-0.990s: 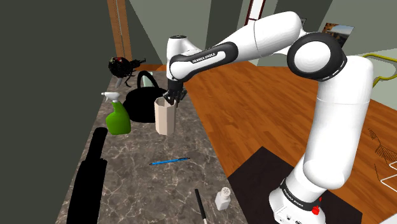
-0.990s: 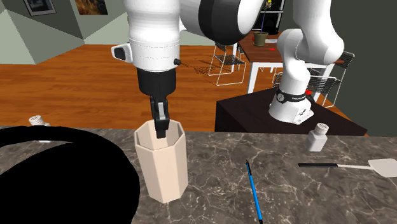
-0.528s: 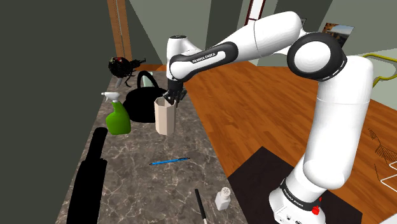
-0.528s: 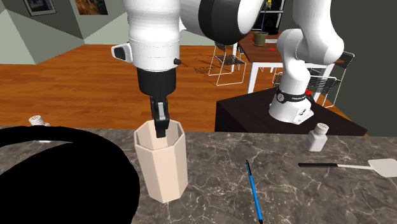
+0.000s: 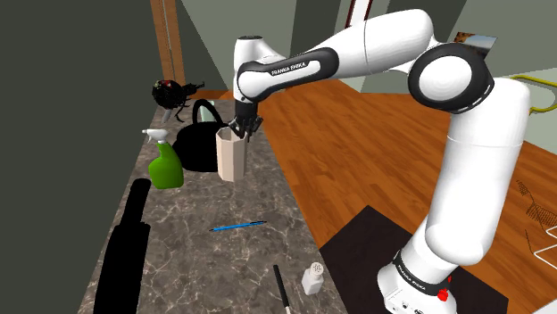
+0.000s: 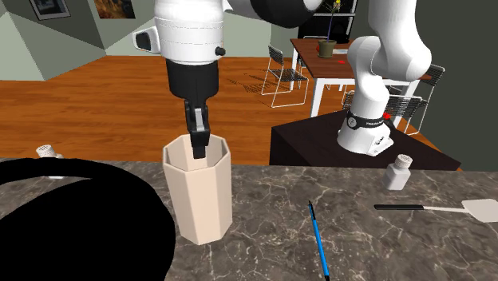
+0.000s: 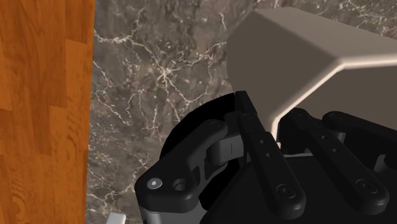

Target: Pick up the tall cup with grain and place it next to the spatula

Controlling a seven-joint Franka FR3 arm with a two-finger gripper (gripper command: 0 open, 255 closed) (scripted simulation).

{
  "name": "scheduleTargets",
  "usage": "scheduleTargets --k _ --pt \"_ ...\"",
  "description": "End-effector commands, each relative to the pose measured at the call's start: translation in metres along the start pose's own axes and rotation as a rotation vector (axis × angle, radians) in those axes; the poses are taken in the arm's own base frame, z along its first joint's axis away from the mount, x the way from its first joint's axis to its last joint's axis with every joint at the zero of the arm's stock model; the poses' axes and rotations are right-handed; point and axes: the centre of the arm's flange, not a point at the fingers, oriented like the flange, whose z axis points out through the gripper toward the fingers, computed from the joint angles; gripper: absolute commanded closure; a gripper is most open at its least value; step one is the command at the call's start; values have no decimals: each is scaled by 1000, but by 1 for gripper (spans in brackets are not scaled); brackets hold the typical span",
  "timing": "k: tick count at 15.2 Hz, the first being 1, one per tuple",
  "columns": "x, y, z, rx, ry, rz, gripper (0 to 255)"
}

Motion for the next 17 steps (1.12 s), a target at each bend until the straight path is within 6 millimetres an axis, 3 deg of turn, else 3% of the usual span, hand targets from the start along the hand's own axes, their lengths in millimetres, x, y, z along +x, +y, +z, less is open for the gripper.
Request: scheduleTargets --k 1,17 --pt "0 0 -12 0 1 0 255" --pt "7 2 -96 0 1 0 255"
